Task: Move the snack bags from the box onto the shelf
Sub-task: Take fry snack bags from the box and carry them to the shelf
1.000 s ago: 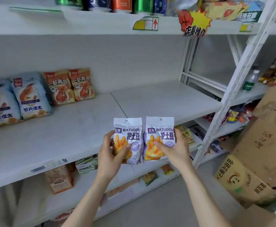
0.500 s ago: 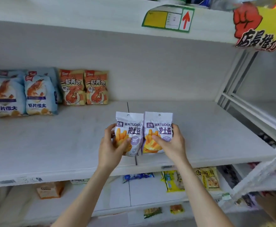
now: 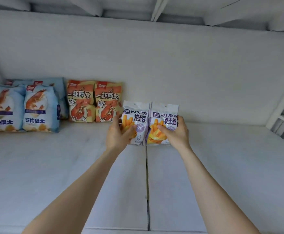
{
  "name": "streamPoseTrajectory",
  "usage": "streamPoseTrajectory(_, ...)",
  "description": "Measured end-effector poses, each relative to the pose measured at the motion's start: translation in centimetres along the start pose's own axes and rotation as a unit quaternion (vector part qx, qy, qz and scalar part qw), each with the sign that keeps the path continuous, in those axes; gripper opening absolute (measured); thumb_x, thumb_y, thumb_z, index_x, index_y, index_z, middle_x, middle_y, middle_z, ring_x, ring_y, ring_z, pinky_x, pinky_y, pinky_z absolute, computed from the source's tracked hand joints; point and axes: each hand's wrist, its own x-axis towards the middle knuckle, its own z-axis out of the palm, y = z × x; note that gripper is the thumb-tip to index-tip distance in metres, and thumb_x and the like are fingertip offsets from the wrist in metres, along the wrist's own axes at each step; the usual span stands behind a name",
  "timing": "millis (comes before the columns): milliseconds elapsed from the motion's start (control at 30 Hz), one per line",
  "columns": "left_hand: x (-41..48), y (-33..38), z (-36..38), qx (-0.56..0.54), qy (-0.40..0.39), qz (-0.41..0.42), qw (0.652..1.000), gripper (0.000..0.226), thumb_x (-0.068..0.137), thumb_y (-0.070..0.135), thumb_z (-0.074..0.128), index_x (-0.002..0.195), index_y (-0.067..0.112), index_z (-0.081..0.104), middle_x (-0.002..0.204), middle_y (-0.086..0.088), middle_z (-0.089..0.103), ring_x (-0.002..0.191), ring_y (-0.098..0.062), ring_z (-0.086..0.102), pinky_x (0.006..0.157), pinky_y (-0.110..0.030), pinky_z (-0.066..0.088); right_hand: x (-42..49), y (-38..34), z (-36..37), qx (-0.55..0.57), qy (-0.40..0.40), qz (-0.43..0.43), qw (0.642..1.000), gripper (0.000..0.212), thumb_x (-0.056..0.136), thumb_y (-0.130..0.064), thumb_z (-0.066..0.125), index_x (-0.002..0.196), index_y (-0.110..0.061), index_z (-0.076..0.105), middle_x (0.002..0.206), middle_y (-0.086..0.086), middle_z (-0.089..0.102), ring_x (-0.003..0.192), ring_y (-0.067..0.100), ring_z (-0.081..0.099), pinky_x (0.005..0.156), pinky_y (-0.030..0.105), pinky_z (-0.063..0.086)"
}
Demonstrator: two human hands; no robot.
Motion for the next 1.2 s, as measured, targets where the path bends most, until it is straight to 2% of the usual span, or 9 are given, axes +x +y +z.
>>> streamPoseTrajectory(100,2.7,-1.2,1.3,0.002,0.011,0.013,1.0,0.042,0.086,0.026,0.073,0.12,0.022,0.048,0.092,0.017,0.063,0.081,0.003,0.062,0.055,-0.009,0.048,2.9,1.5,1.5,0.012,-0.001,-0.01,1.0,0.05,0.067,-0.024,0.087,0.105,-0.024,0.054,0.092,-0.014,0.067,0.09,0.011,0.067,0.085,0.034,0.054)
streamPoseTrajectory(200,5.6,-2.3,2.4,-0.005,0.029,0.029,0.999,0.048,0.085,0.027,0.074,0.126,0.022,0.049,0.099,0.015,0.067,0.088,0.001,0.065,0.067,-0.018,0.054,6.1,2.2,2.8,0.006,0.0,-0.034,0.999,0.051,0.068,-0.025,0.086,0.108,-0.021,0.055,0.093,-0.013,0.066,0.09,0.012,0.065,0.083,0.03,0.052)
streamPoseTrajectory(333,10.0,-2.9,3.8,0.005,0.059,0.037,0.998,0.041,0.085,0.03,0.074,0.117,0.023,0.05,0.092,0.019,0.062,0.085,-0.001,0.063,0.065,-0.015,0.047,10.6,2.7,4.4,0.0,0.012,-0.057,0.998,0.06,0.069,-0.03,0.085,0.119,-0.018,0.054,0.098,-0.012,0.064,0.093,0.01,0.061,0.082,0.024,0.047)
streamPoseTrajectory(433,13.1,-4.2,4.9,0.005,0.076,0.035,0.996,0.041,0.085,0.03,0.073,0.118,0.019,0.051,0.094,0.014,0.063,0.086,-0.004,0.062,0.071,-0.022,0.05,13.7,3.4,6.2,-0.002,0.013,-0.066,0.998,0.067,0.069,-0.034,0.084,0.124,-0.019,0.049,0.102,-0.012,0.063,0.096,0.011,0.06,0.085,0.026,0.048)
streamPoseTrajectory(533,14.9,-6.4,6.1,0.012,0.09,0.017,0.996,0.047,0.084,0.032,0.073,0.124,0.018,0.051,0.101,0.009,0.066,0.095,-0.015,0.065,0.081,-0.031,0.053,15.7,5.1,7.9,-0.014,0.003,-0.053,0.998,0.068,0.069,-0.035,0.084,0.124,-0.017,0.047,0.103,-0.009,0.061,0.101,0.016,0.061,0.089,0.033,0.05)
streamPoseTrajectory(700,15.1,-9.3,7.5,0.062,0.082,-0.023,0.994,0.048,0.086,0.036,0.071,0.125,0.017,0.051,0.104,0.006,0.063,0.095,-0.018,0.061,0.084,-0.033,0.051,16.6,9.3,9.5,-0.041,-0.028,-0.007,0.999,0.06,0.072,-0.036,0.082,0.119,-0.014,0.051,0.102,-0.007,0.06,0.105,0.02,0.062,0.088,0.033,0.05)
streamPoseTrajectory(900,16.3,-9.8,8.3,0.102,0.07,-0.032,0.992,0.038,0.09,0.039,0.066,0.112,0.011,0.056,0.105,-0.002,0.067,0.1,-0.025,0.063,0.087,-0.038,0.051,17.6,10.1,10.5,-0.067,-0.039,0.015,0.997,0.055,0.075,-0.045,0.077,0.11,-0.011,0.052,0.111,0.004,0.065,0.104,0.025,0.061,0.088,0.042,0.051)
streamPoseTrajectory(1067,15.7,-9.2,8.3,0.137,0.058,-0.03,0.988,0.06,0.088,0.044,0.065,0.135,0.013,0.045,0.126,-0.005,0.062,0.115,-0.029,0.058,0.095,-0.044,0.05,17.0,10.0,10.2,-0.048,-0.057,0.003,0.997,0.067,0.078,-0.048,0.073,0.127,-0.013,0.045,0.121,0.004,0.062,0.111,0.023,0.059,0.09,0.034,0.048)
streamPoseTrajectory(1200,13.9,-9.4,8.0,0.224,0.086,0.008,0.971,0.084,0.088,0.045,0.066,0.153,0.013,0.023,0.144,-0.011,0.046,0.128,-0.032,0.046,0.095,-0.044,0.045,15.5,10.4,9.3,-0.073,-0.035,-0.037,0.996,0.094,0.078,-0.047,0.074,0.148,-0.01,0.026,0.143,0.012,0.044,0.133,0.027,0.039,0.106,0.036,0.034)
